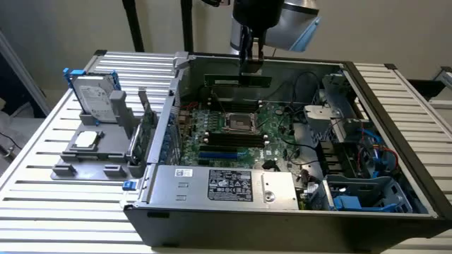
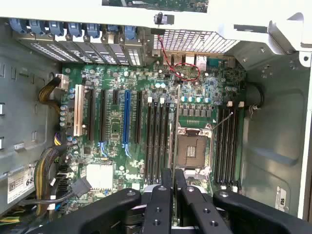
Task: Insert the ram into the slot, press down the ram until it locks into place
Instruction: 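Insert the ram into the slot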
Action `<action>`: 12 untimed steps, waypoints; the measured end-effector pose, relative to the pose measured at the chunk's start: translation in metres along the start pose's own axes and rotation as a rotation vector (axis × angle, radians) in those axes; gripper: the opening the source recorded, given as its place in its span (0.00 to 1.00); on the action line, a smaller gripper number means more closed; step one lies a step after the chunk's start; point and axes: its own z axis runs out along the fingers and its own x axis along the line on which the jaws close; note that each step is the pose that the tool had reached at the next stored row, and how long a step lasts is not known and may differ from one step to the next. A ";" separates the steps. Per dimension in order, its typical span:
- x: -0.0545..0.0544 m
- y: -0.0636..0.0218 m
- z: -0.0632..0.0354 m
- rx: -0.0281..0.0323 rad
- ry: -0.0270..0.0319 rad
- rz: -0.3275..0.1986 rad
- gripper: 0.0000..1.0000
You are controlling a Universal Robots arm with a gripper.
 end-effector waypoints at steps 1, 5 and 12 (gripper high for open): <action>0.000 0.0000 0.0000 0.0000 -0.0003 0.000 0.14; 0.000 0.0000 0.0000 0.0001 -0.0016 0.000 0.14; 0.000 -0.0006 0.0003 0.0000 -0.0032 0.000 0.14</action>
